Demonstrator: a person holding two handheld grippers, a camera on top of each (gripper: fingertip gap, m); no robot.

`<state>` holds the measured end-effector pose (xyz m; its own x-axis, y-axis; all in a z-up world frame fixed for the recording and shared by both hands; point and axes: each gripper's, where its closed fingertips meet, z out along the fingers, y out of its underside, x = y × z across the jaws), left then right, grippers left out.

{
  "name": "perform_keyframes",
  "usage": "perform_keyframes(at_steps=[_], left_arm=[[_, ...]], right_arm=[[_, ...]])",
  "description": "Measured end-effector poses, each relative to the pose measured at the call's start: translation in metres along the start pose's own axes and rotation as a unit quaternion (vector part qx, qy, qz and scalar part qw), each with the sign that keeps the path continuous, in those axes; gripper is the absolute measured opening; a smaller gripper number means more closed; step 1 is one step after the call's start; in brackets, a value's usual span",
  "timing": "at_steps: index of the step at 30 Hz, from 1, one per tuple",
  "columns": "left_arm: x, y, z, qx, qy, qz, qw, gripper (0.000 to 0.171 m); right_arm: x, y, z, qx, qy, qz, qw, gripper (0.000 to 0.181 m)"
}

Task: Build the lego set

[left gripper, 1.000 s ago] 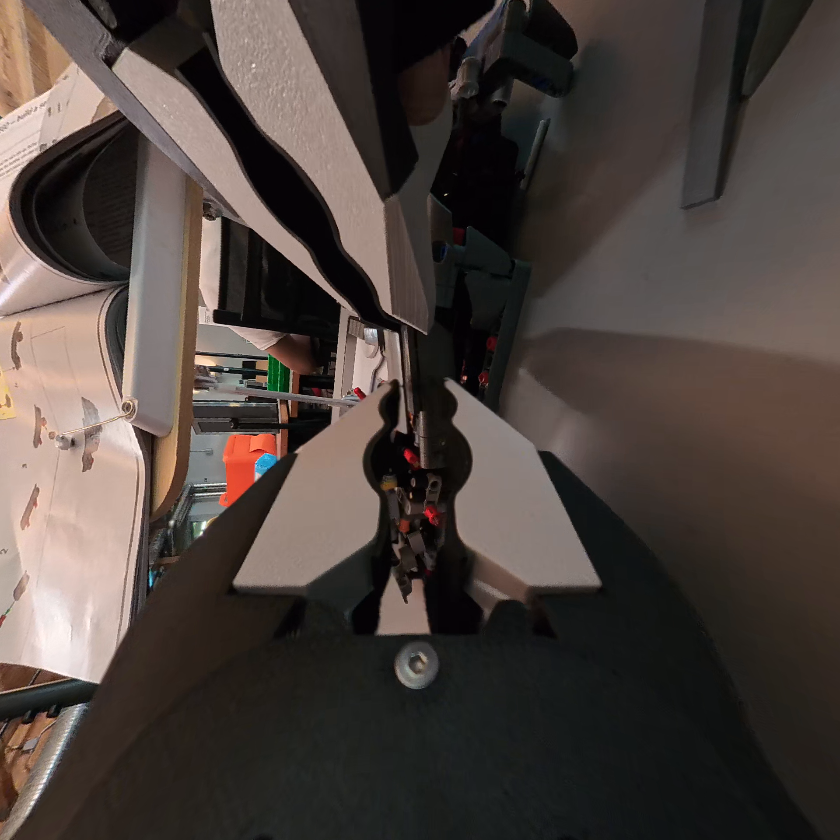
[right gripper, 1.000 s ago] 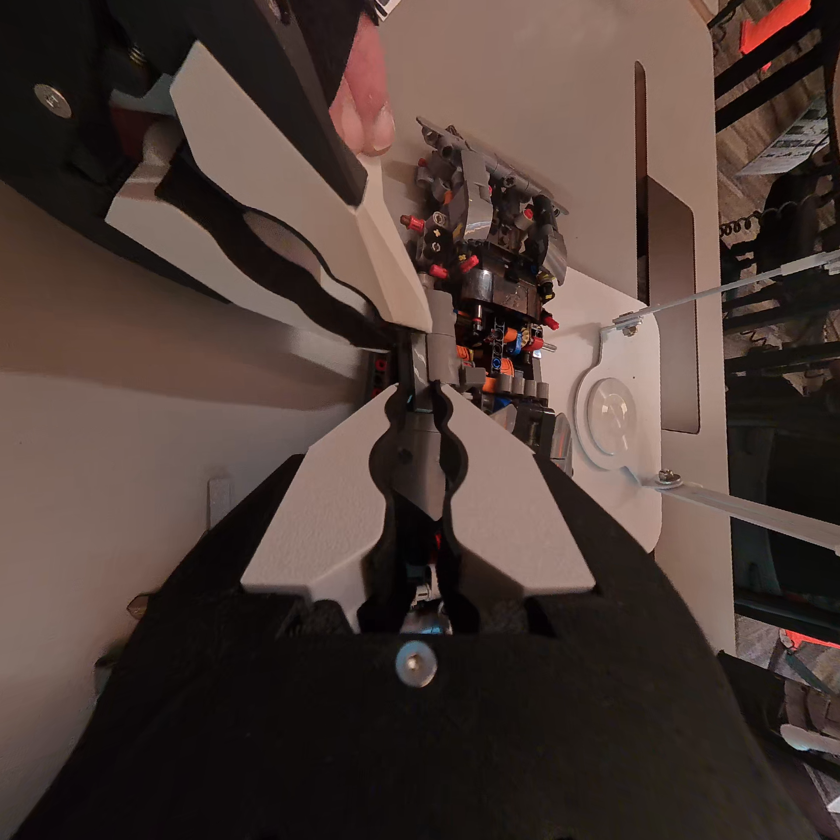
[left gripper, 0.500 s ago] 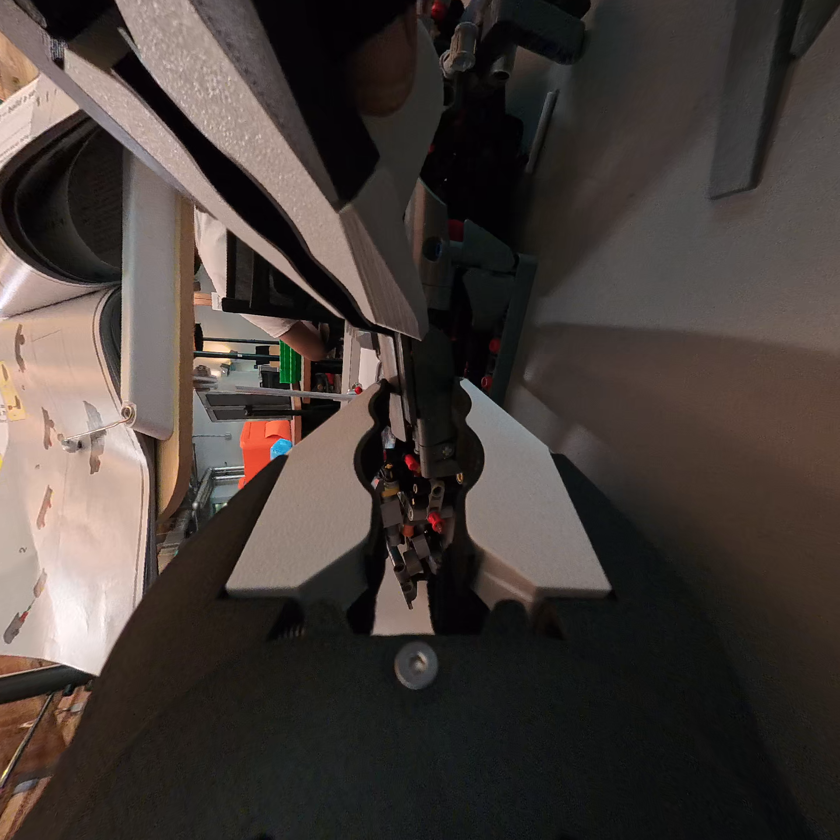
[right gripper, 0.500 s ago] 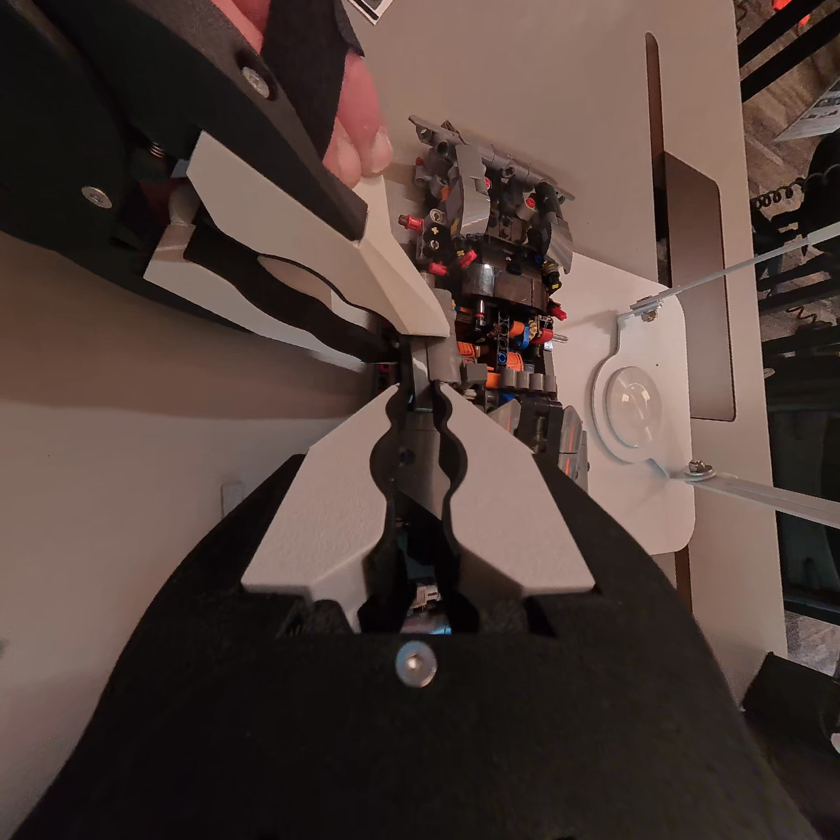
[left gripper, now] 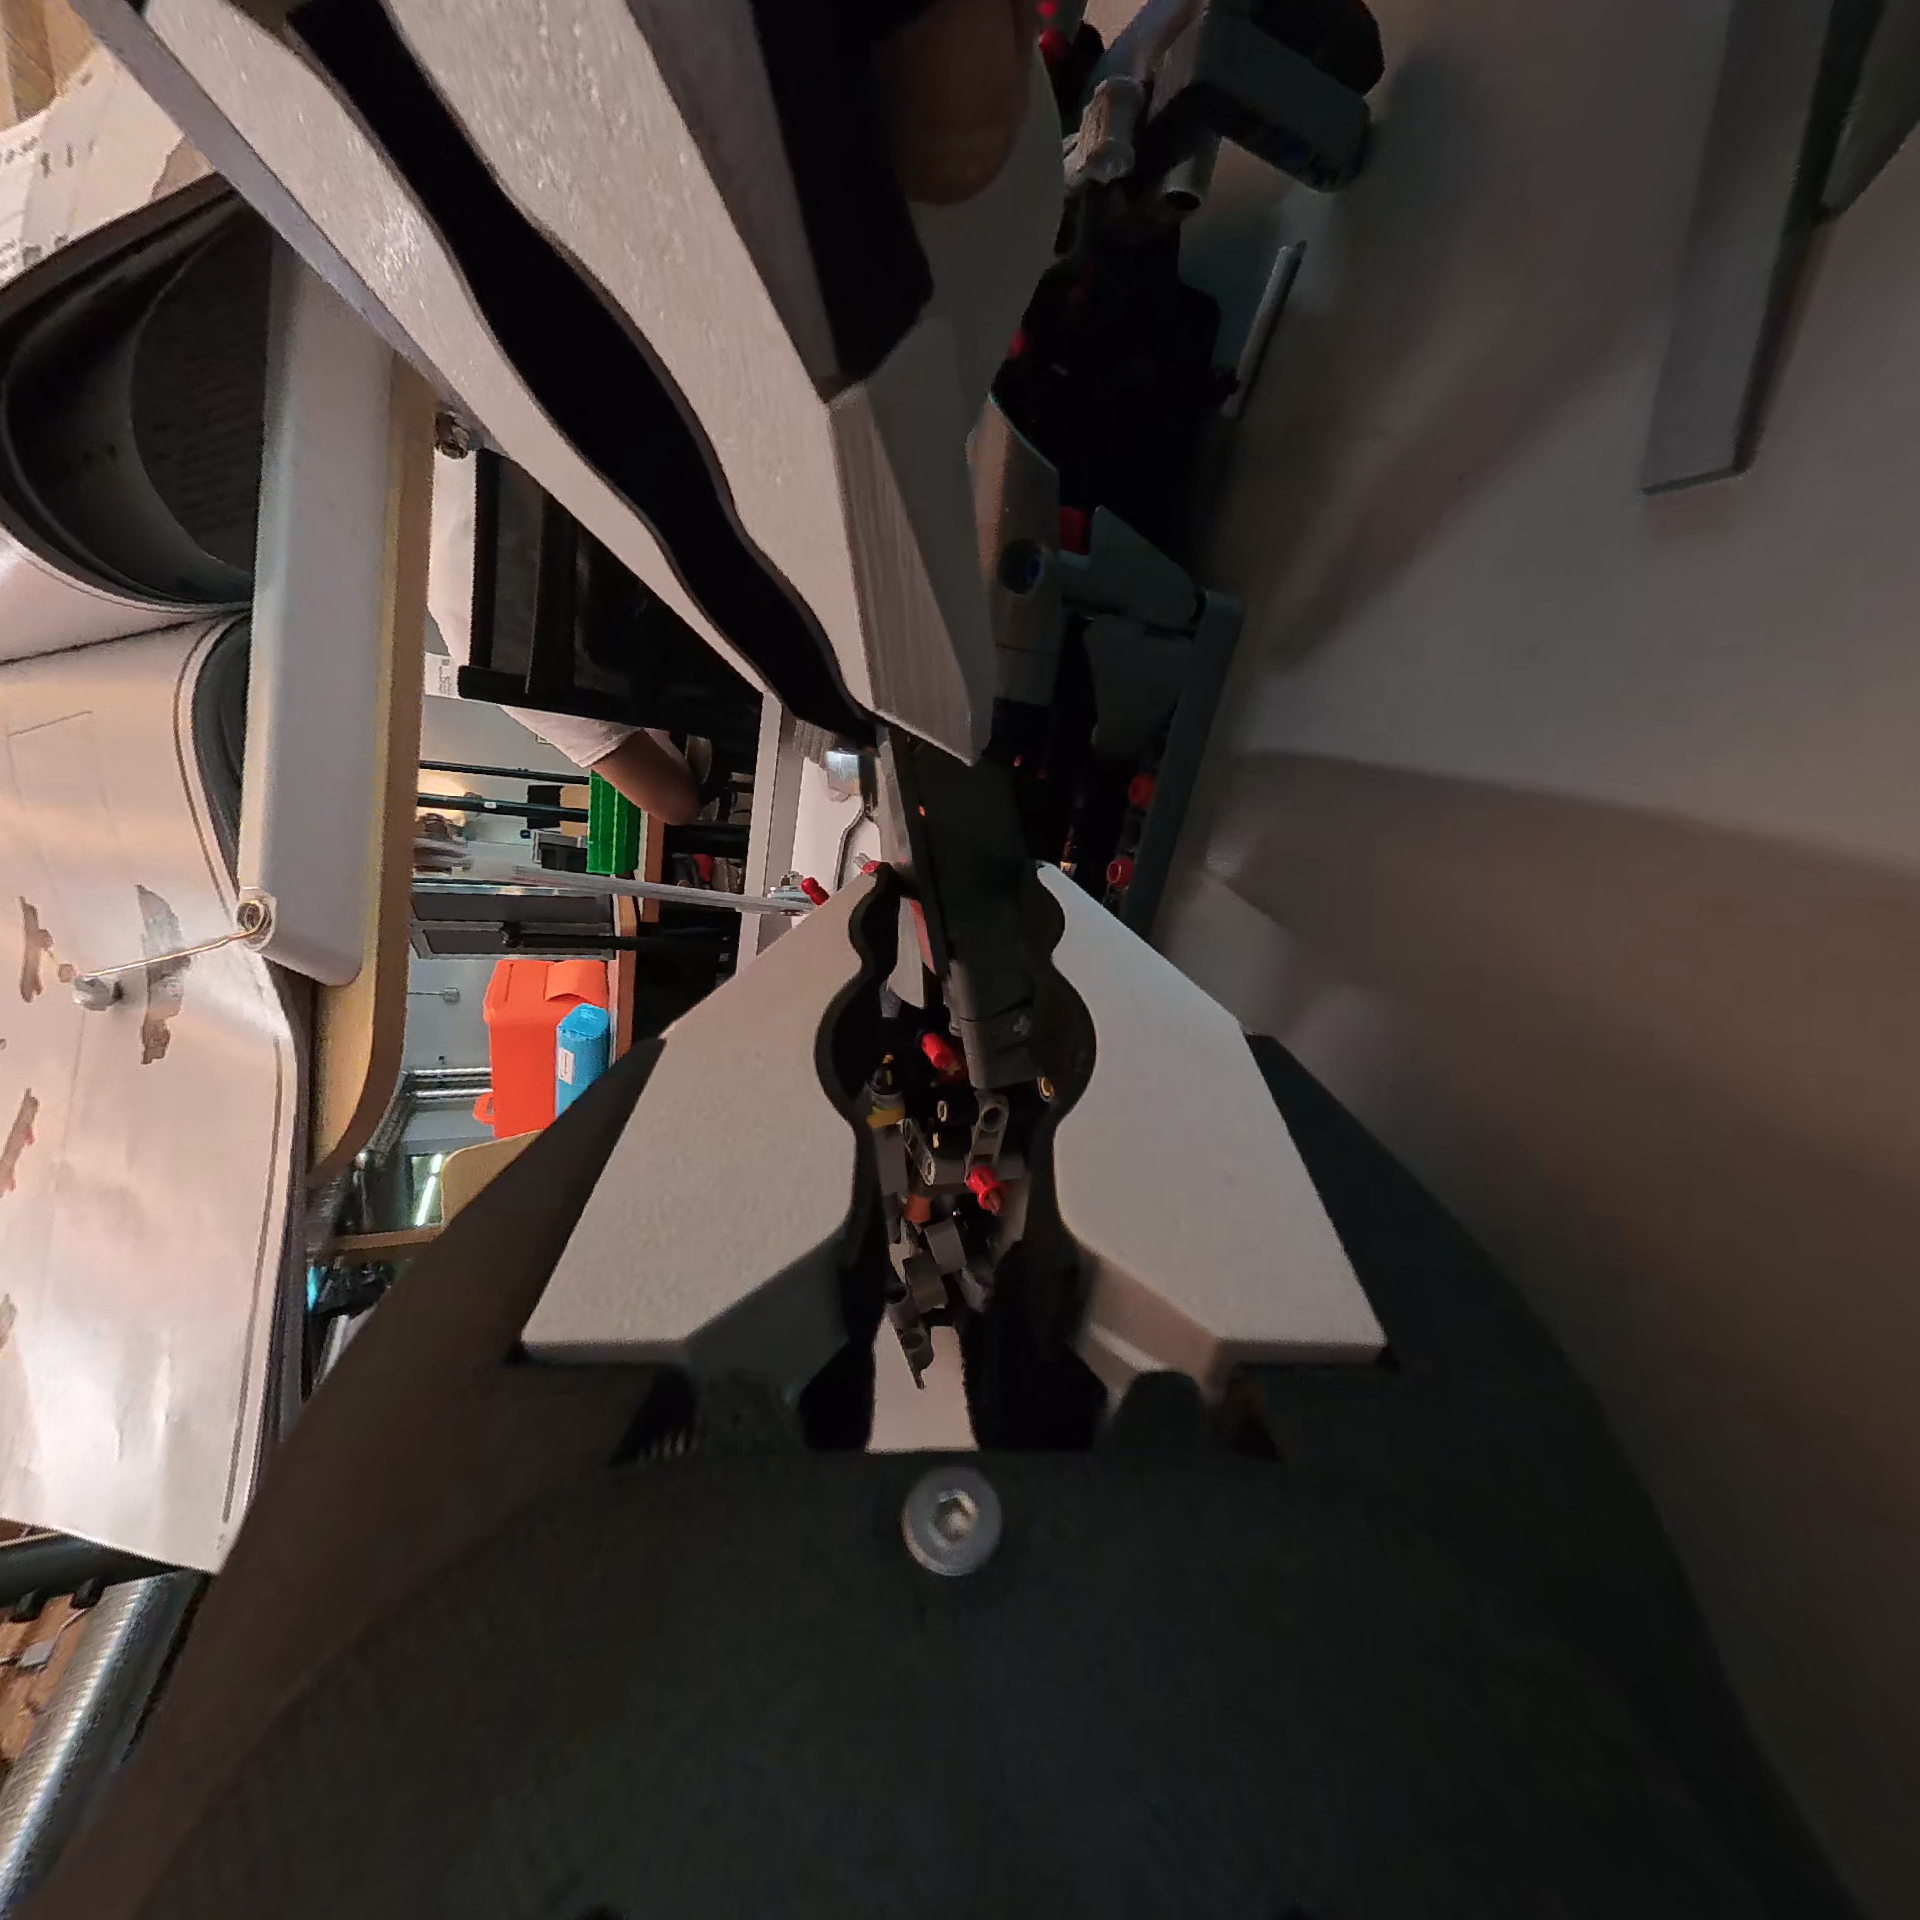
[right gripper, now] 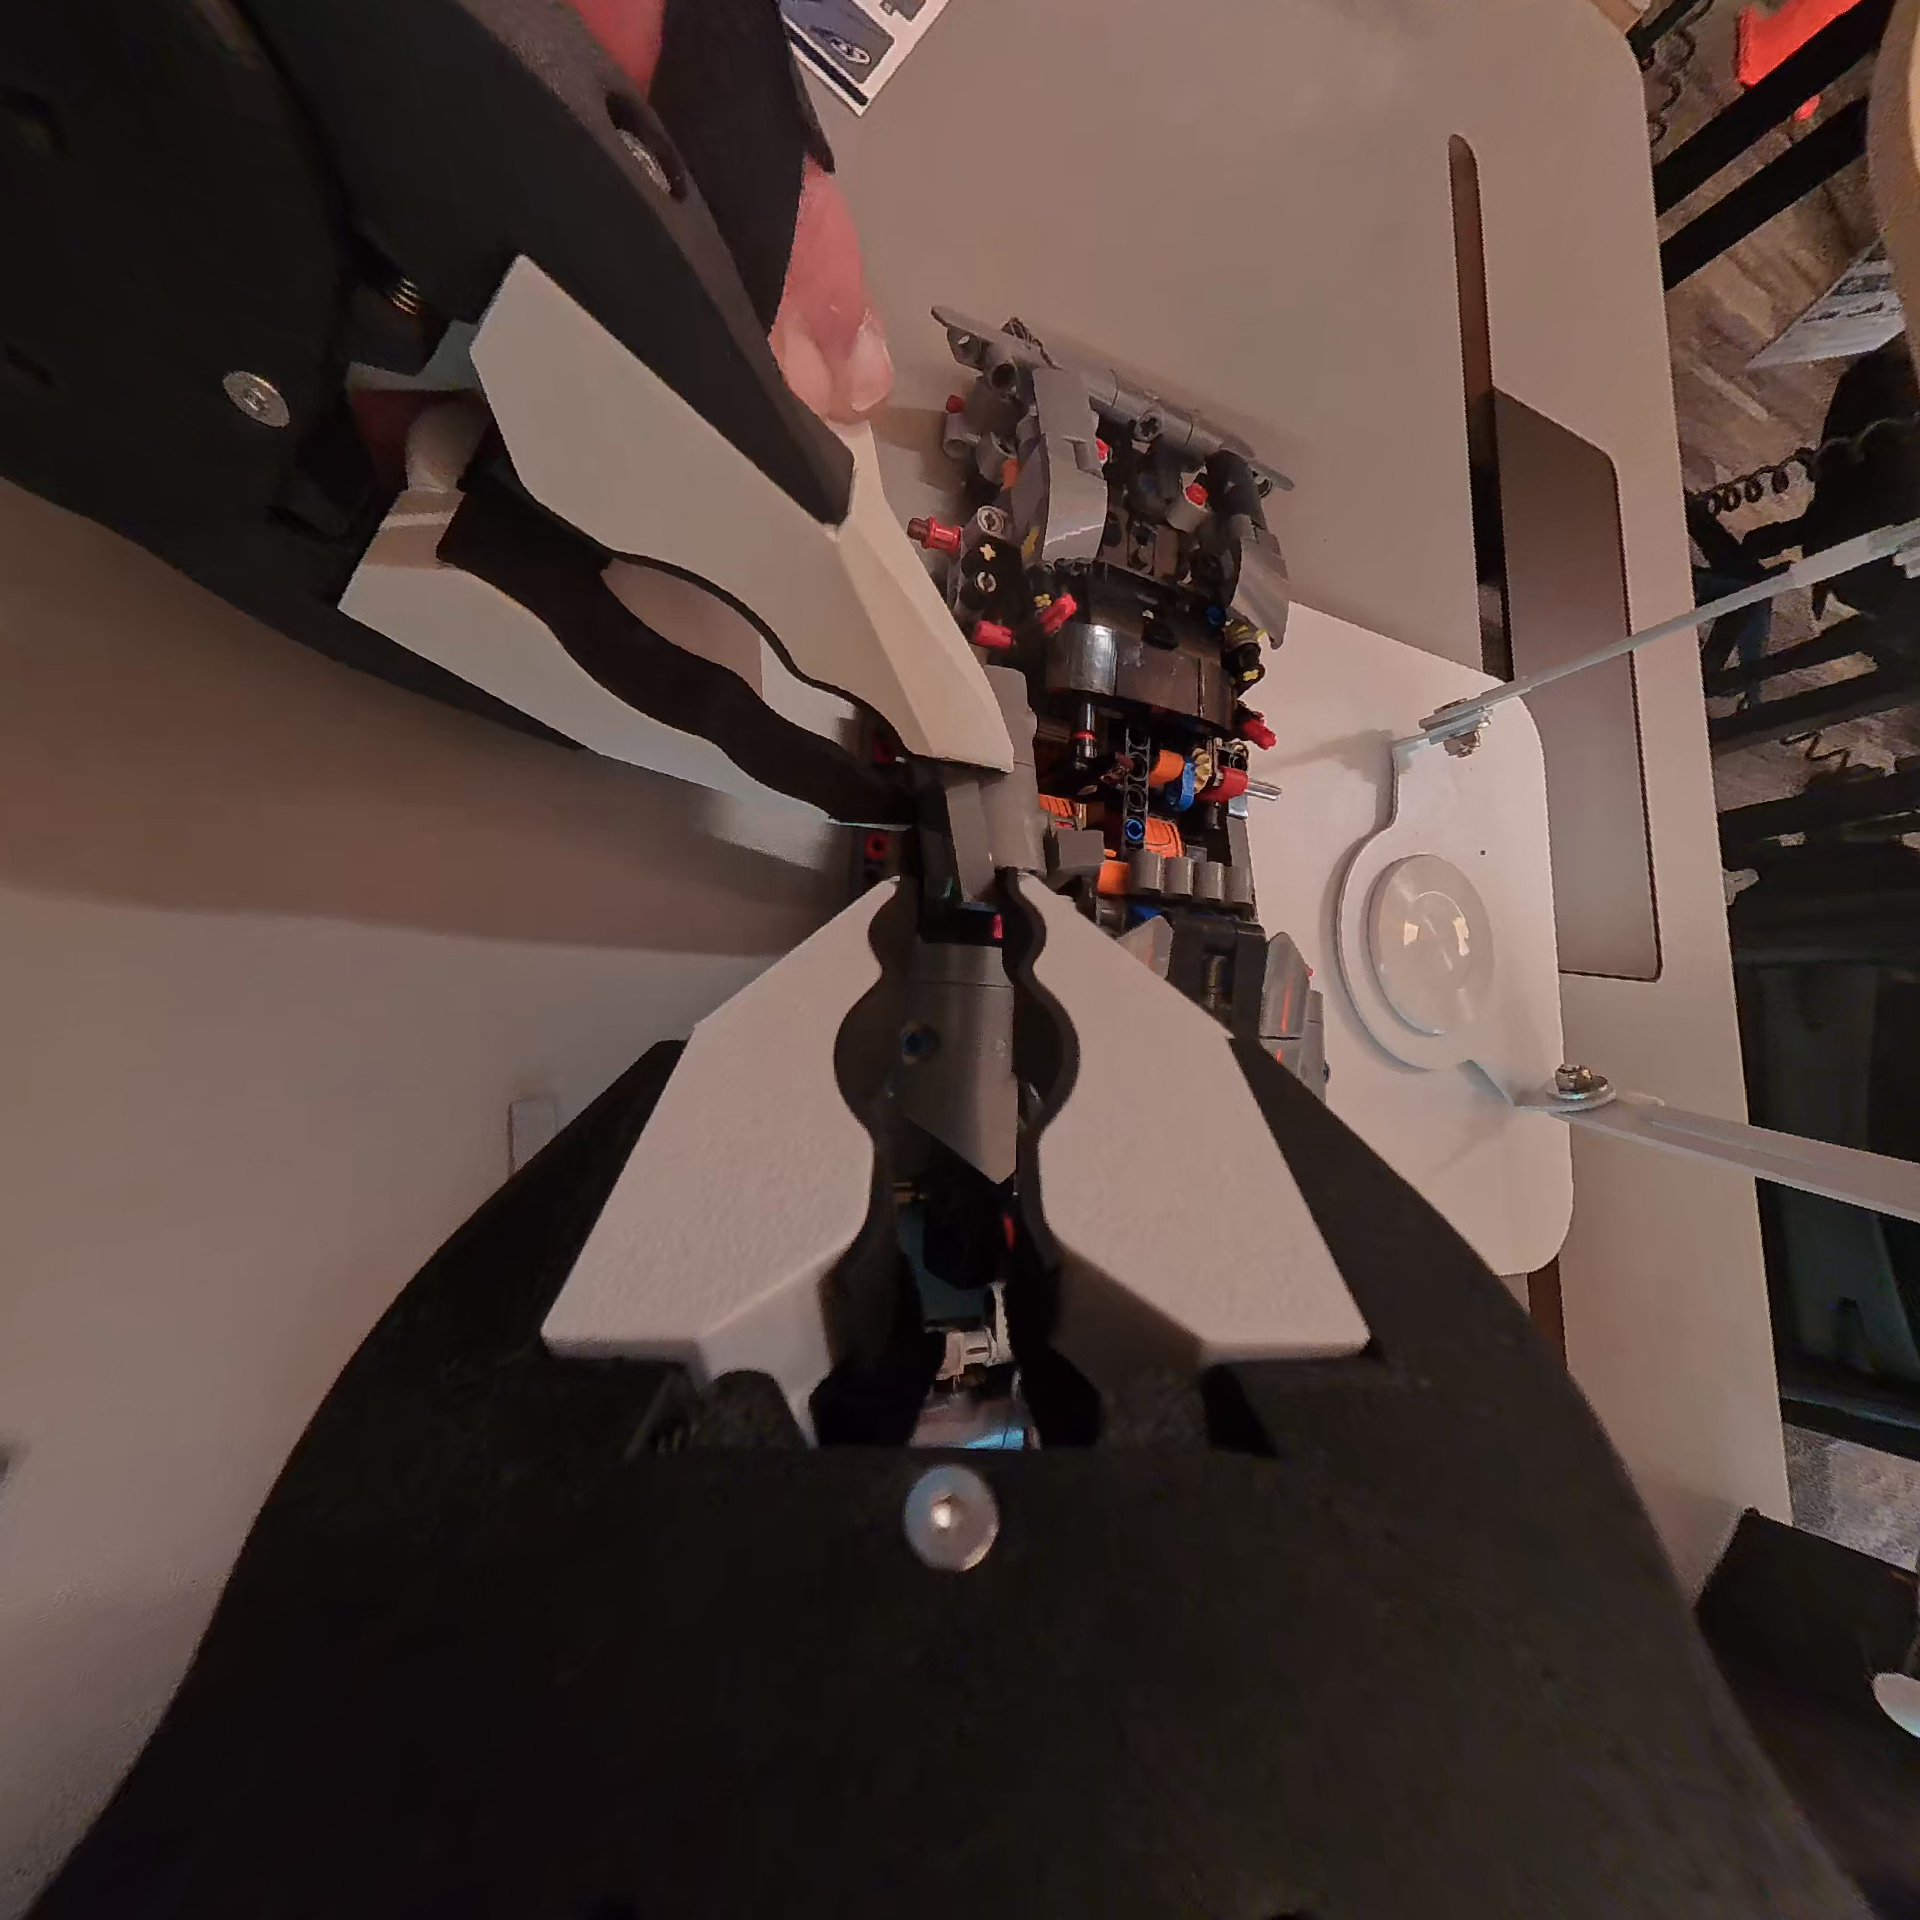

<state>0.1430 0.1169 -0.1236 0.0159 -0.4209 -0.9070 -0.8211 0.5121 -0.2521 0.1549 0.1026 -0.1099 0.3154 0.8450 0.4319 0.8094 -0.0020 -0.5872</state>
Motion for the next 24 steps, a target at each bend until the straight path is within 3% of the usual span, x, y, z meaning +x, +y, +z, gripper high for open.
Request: perform_keyframes(at_steps=[9,24], left_arm=[[-0.001,-0.001,0.000,0.004,-0.010,0.011,1.000,0.024],[0.000,-0.005,-0.002,0.002,-0.012,0.024,1.000,0.016]], right_arm=[[0.007,-0.005,-0.015,0.020,0.003,0.004,1.000,0.017],[-0.005,-0.007,-0.002,0.006,0.015,-0.045,0.999,0.010]])
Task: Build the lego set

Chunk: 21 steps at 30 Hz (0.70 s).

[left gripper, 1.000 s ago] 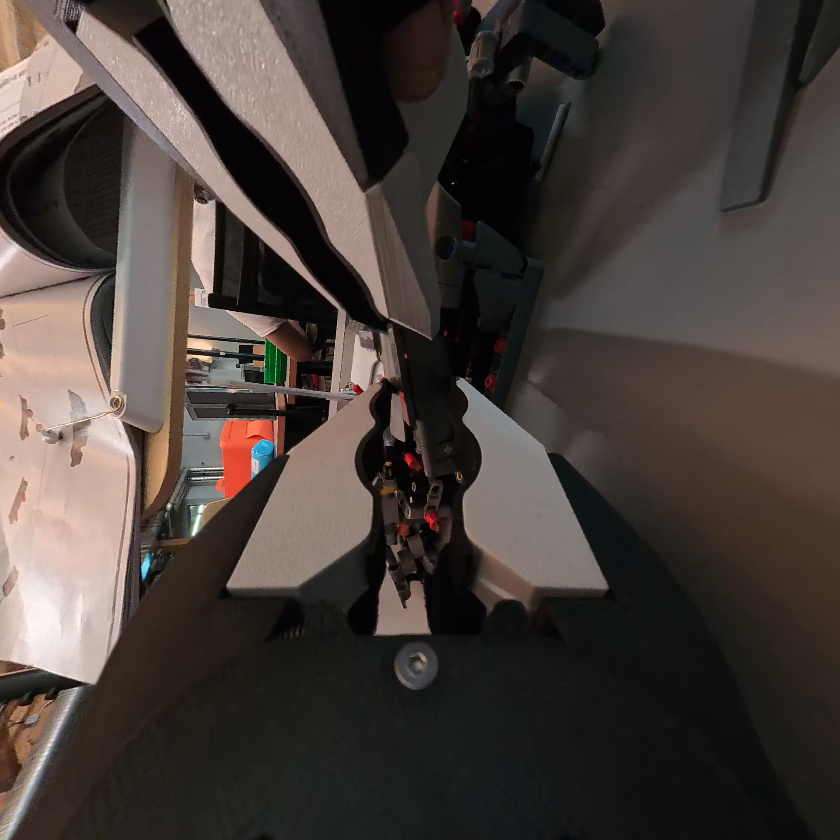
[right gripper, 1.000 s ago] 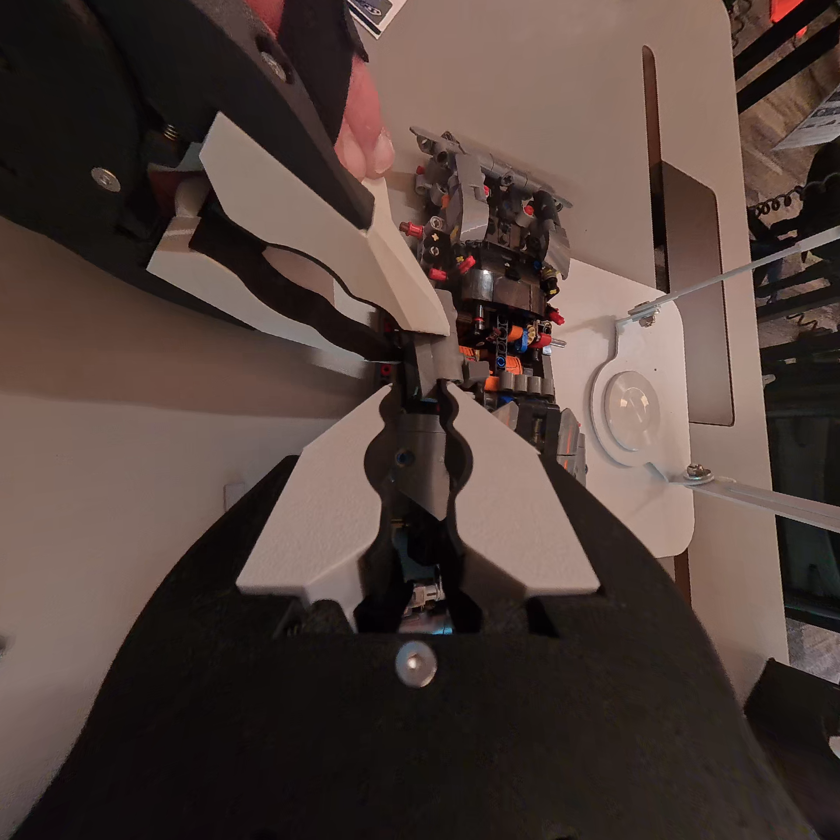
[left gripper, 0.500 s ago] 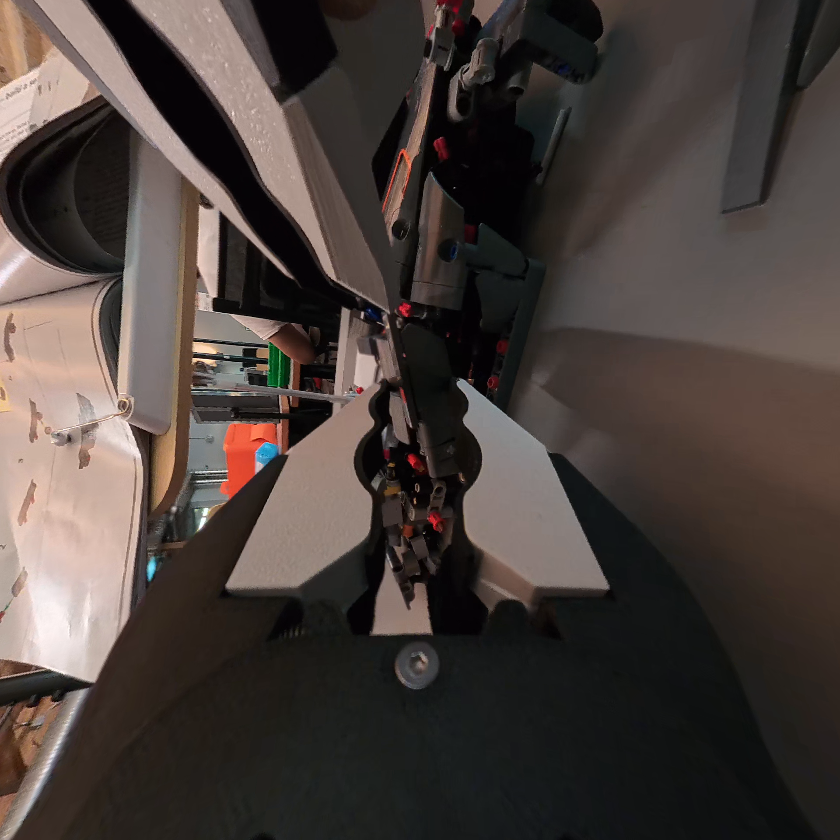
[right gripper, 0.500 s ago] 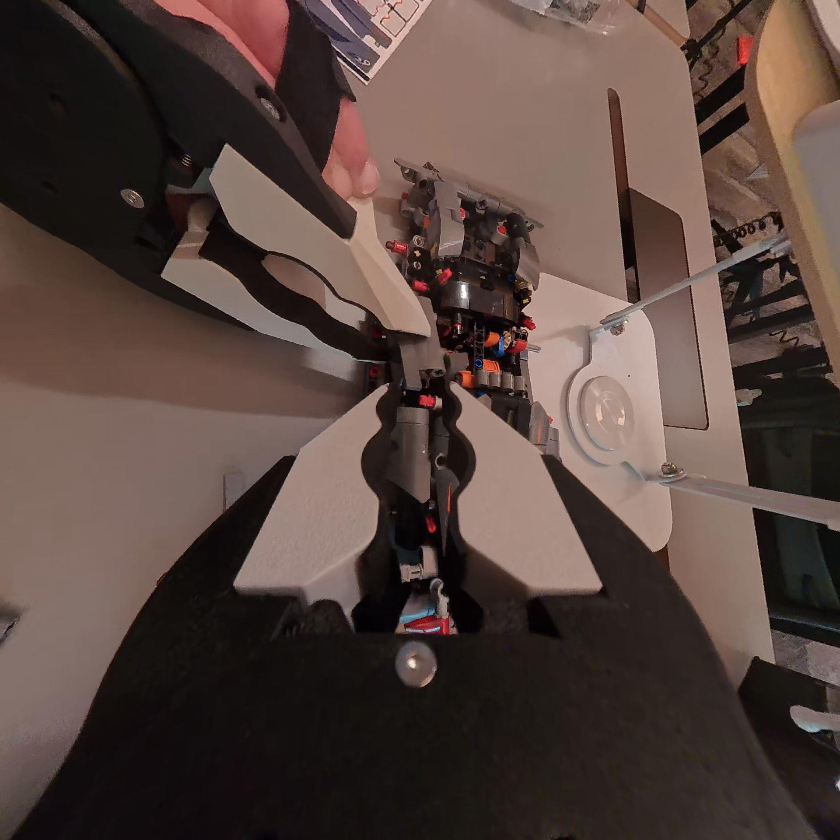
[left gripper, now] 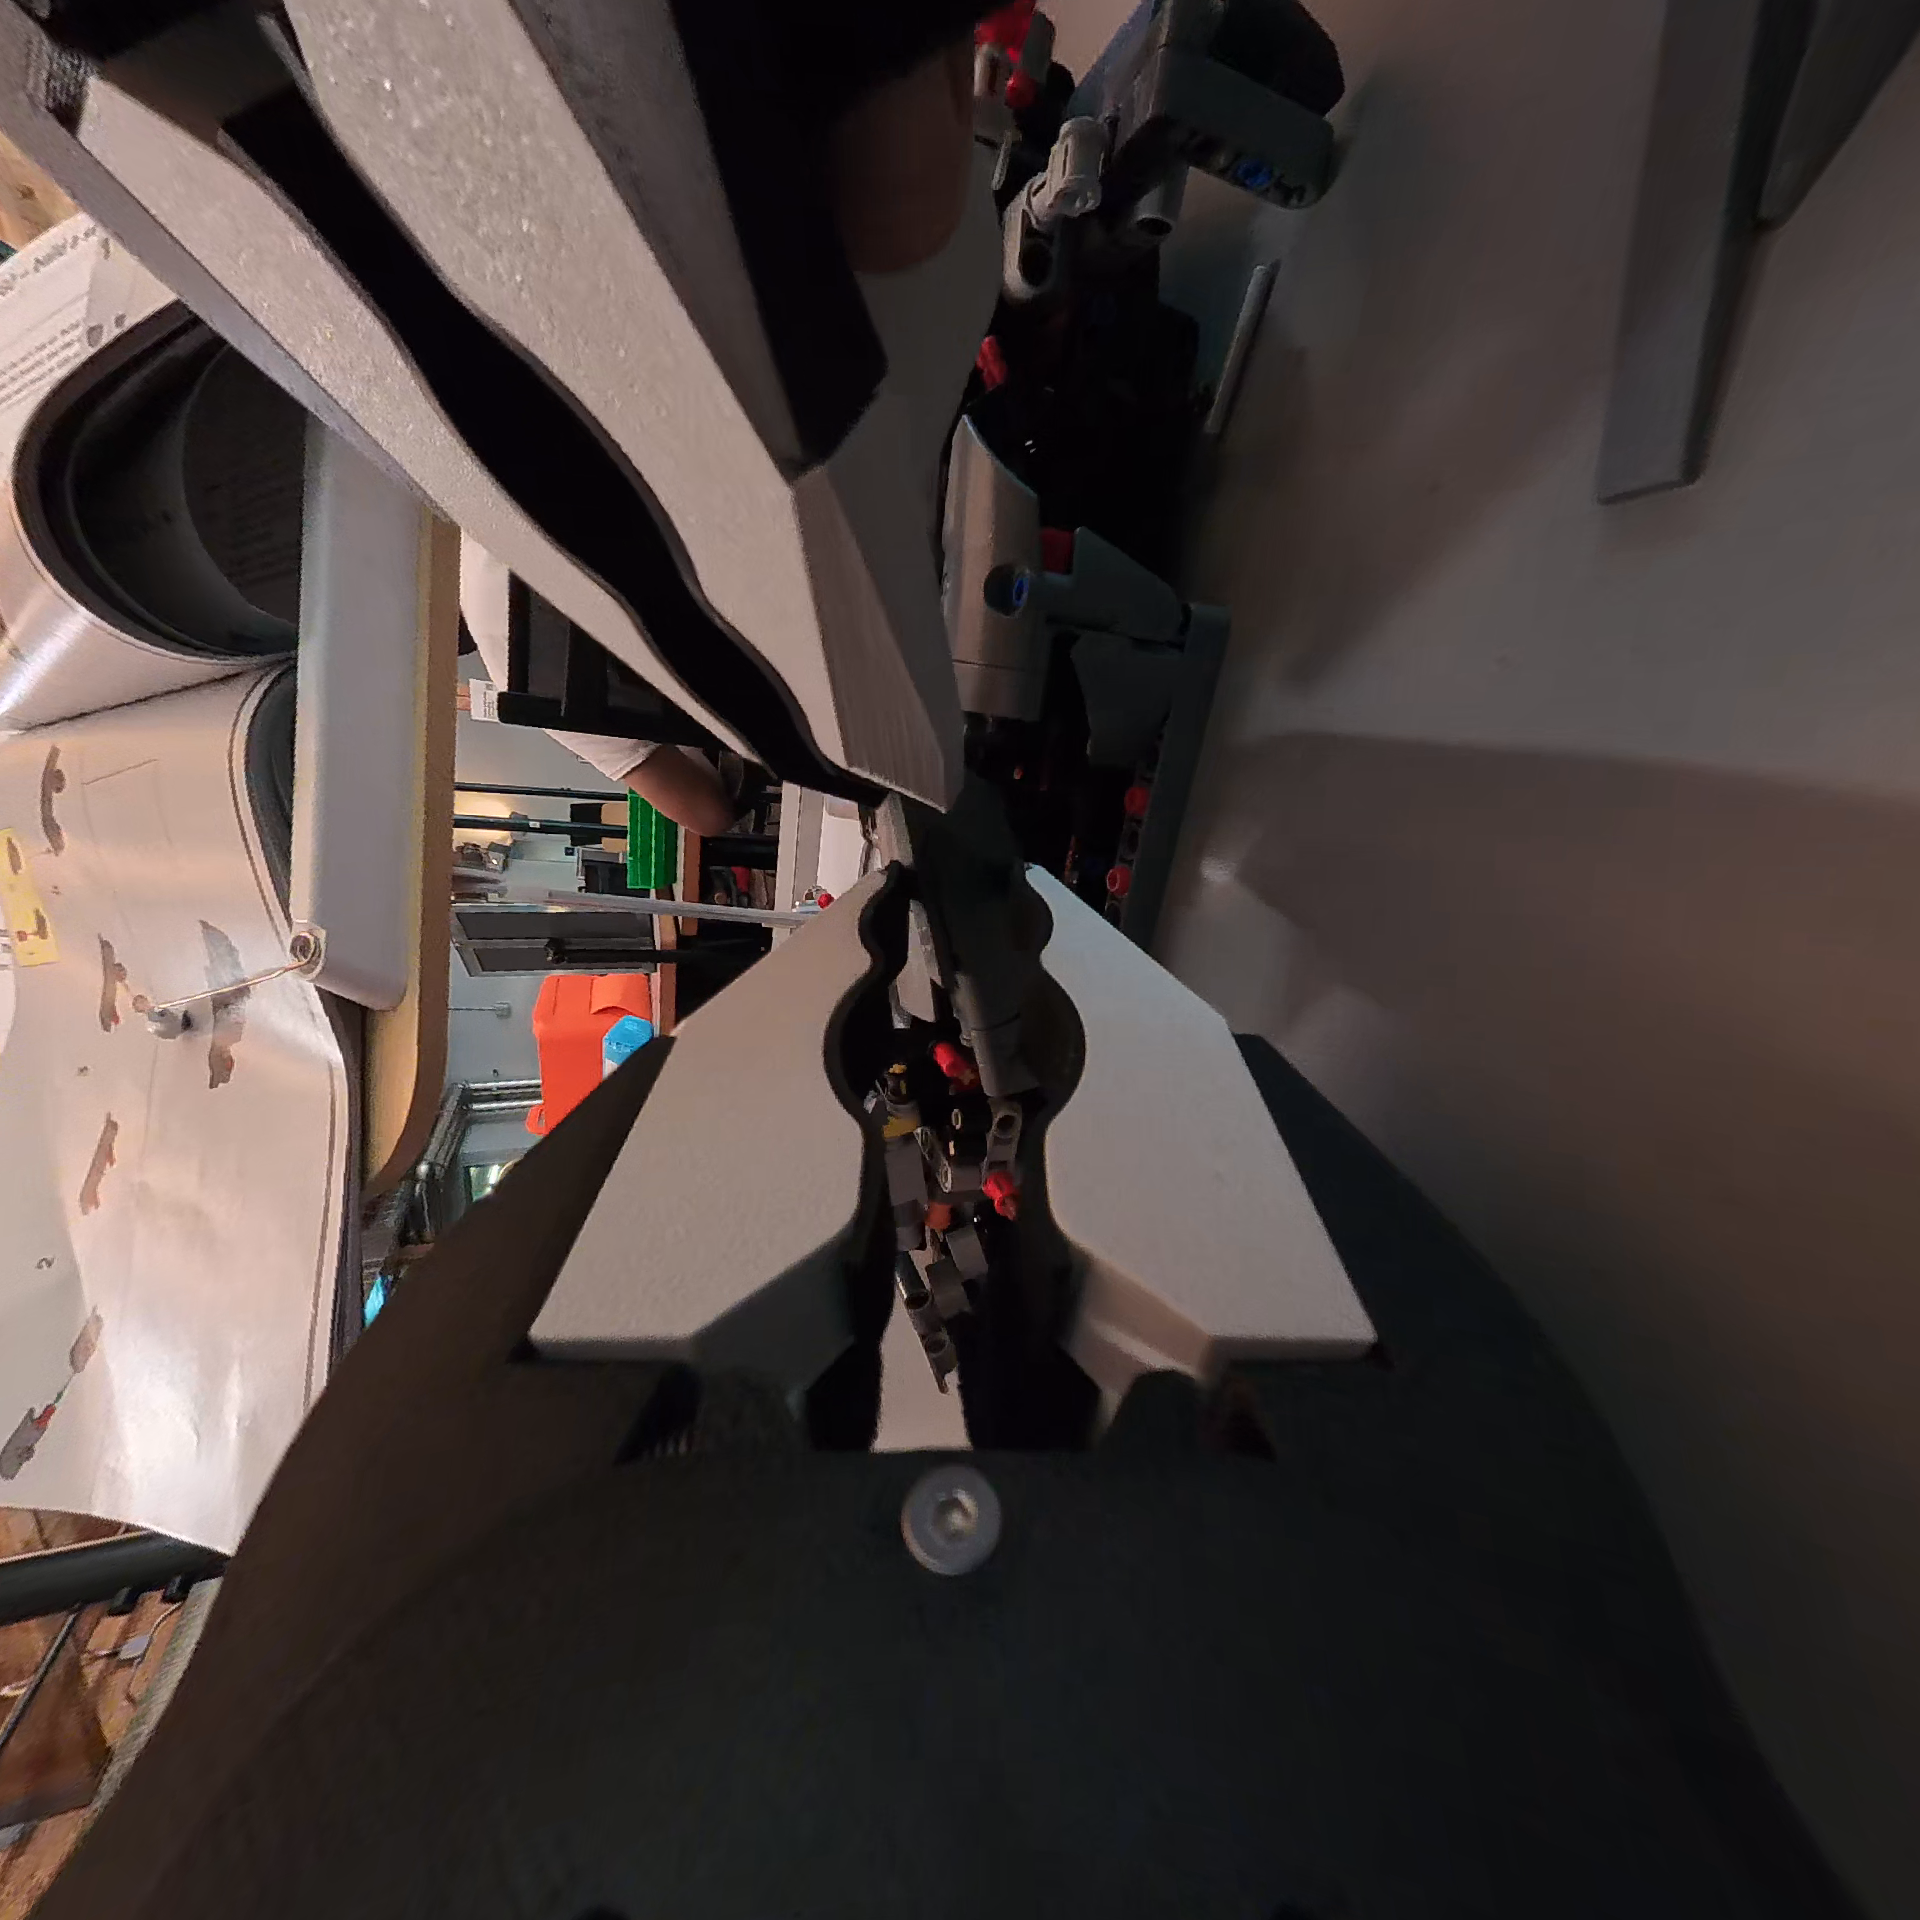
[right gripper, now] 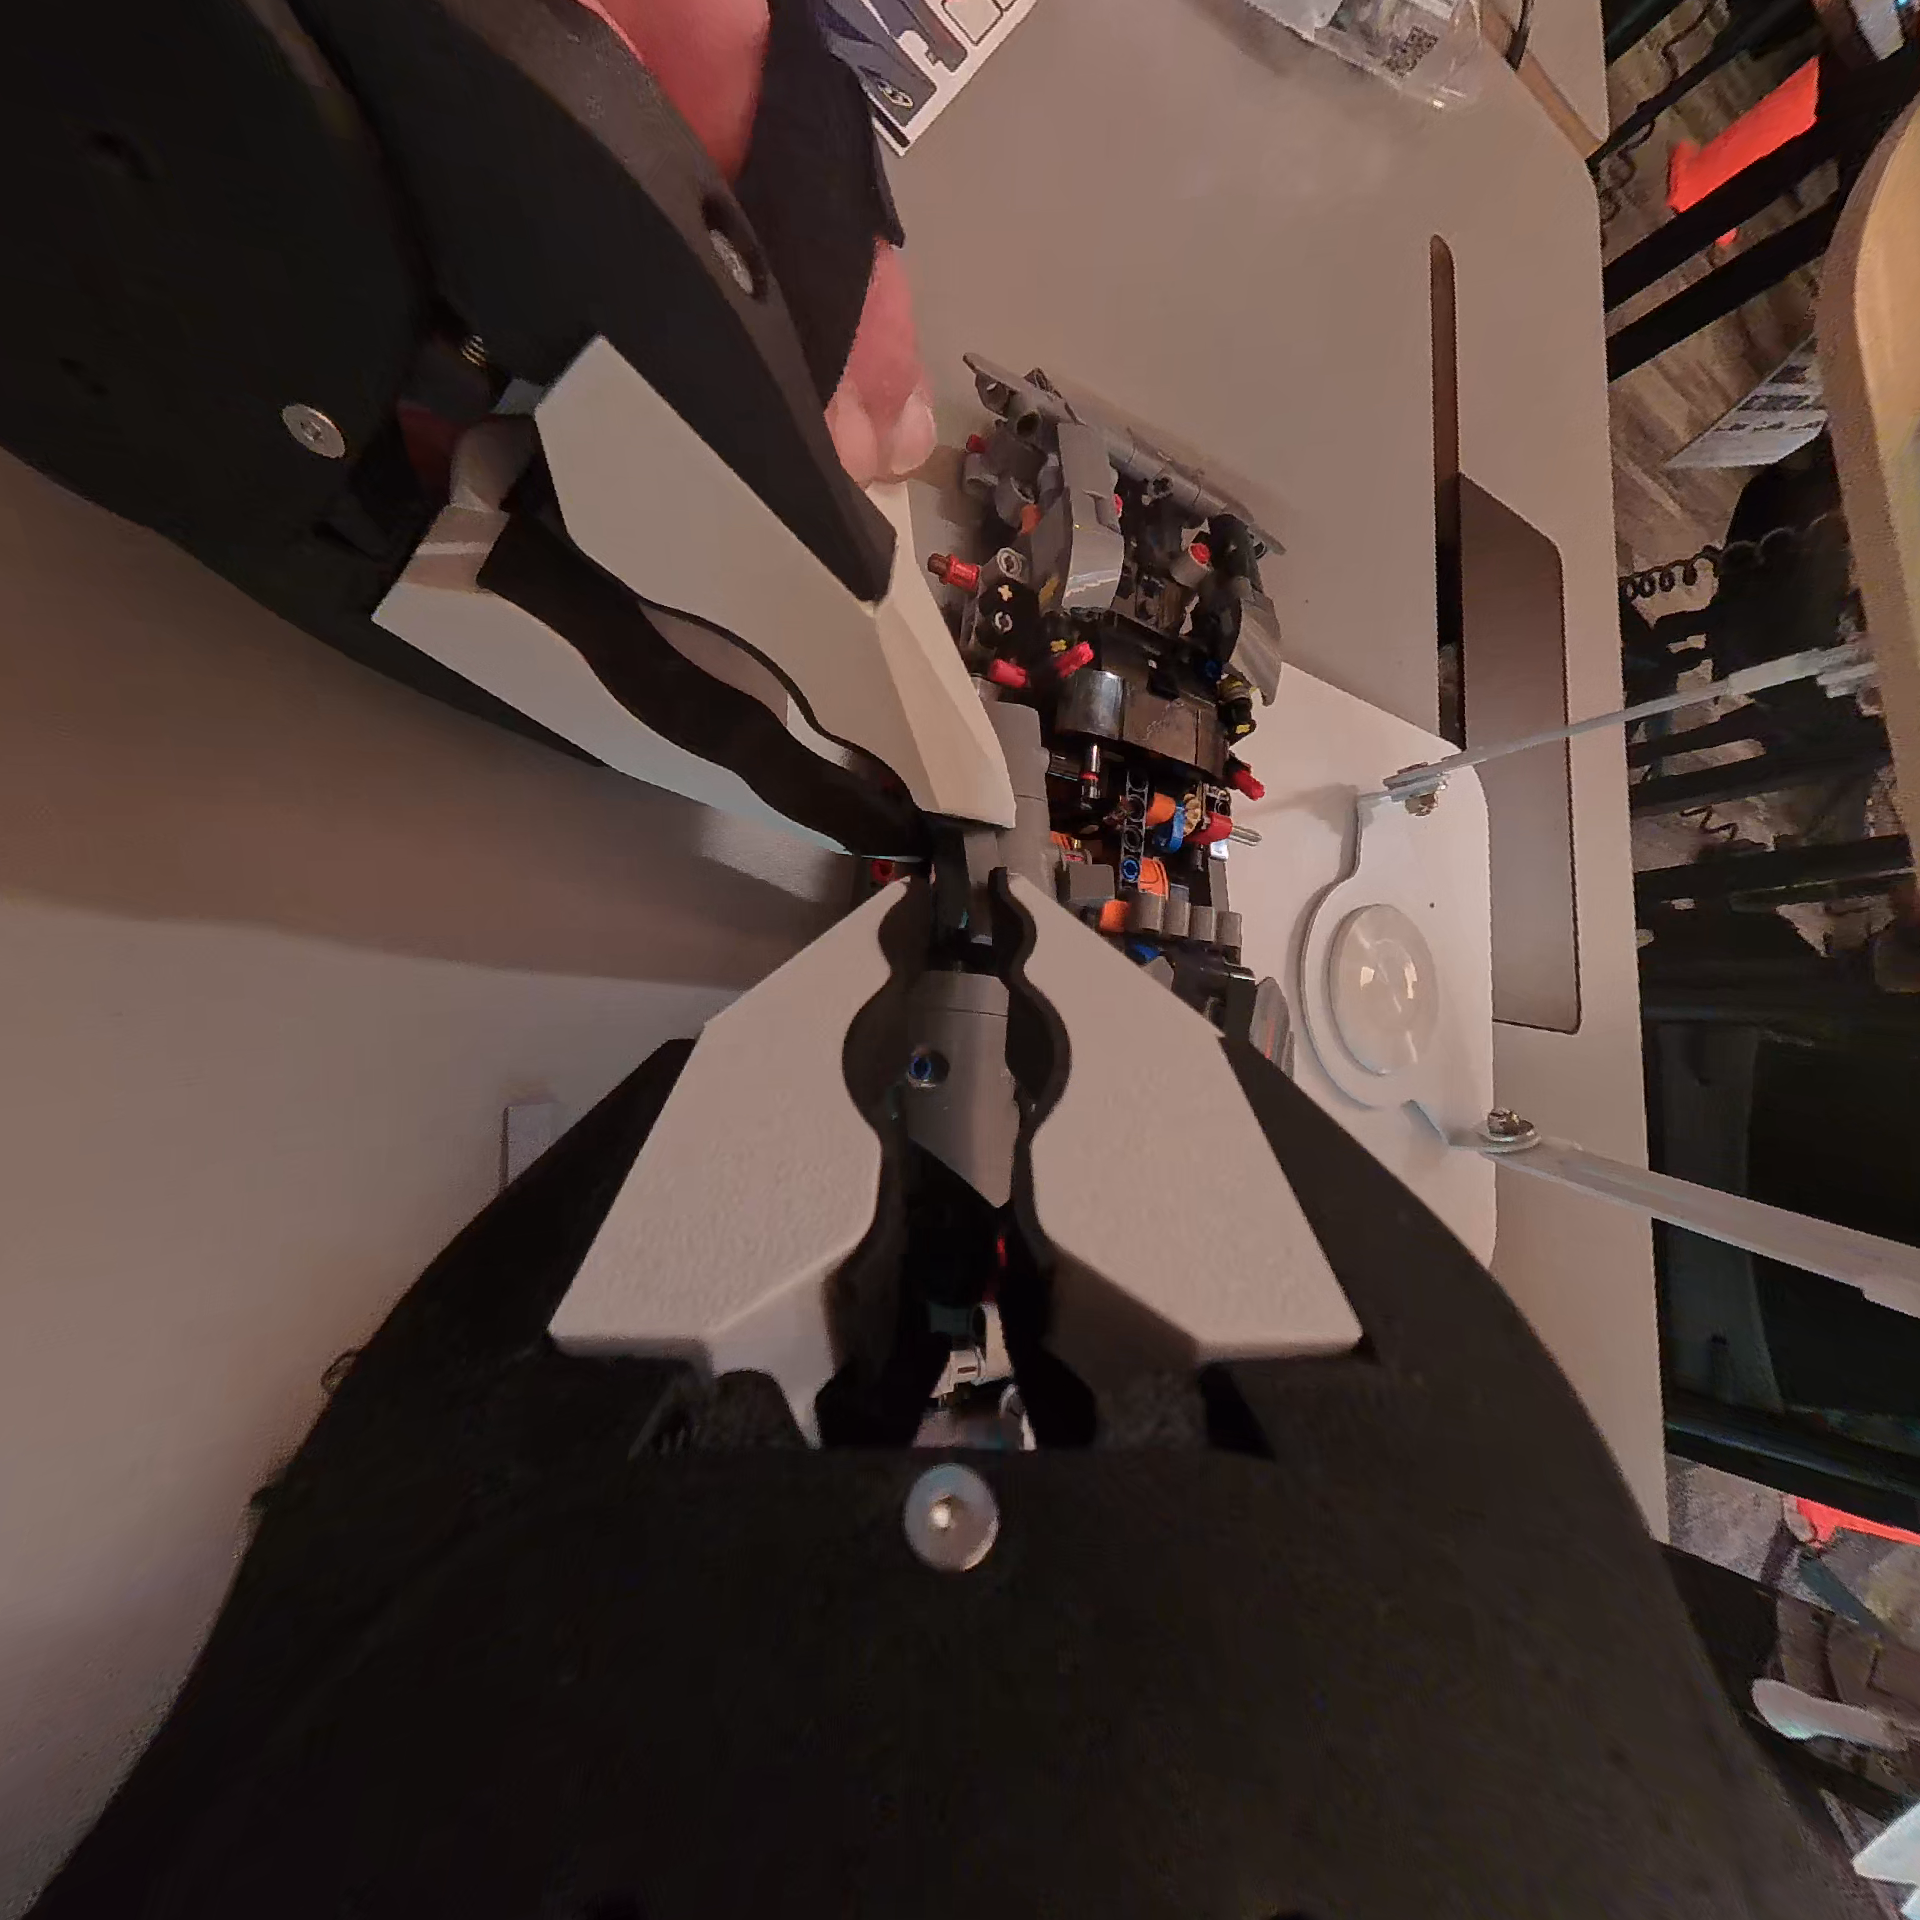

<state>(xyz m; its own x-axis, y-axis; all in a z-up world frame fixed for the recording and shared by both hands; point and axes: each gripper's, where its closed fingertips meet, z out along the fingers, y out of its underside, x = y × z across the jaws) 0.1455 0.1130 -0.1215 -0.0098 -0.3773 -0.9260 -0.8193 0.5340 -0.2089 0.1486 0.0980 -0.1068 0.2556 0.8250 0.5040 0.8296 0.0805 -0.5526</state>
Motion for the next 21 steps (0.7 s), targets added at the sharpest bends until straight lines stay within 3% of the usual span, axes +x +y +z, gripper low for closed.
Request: perform_keyframes(at_steps=[13,18,21], left_arm=[[-0.001,0.000,-0.001,0.023,0.011,-0.009,1.000,0.019],[-0.005,0.006,-0.003,0.021,0.009,-0.015,1.000,0.025],[-0.002,0.015,-0.006,0.010,0.014,-0.018,1.000,0.020]], right_arm=[[0.000,0.003,0.010,-0.042,0.092,-0.124,0.987,0.023],[0.001,0.008,0.009,-0.044,0.128,-0.144,0.980,0.020],[0.003,0.006,0.010,-0.045,0.138,-0.152,0.978,0.018]])
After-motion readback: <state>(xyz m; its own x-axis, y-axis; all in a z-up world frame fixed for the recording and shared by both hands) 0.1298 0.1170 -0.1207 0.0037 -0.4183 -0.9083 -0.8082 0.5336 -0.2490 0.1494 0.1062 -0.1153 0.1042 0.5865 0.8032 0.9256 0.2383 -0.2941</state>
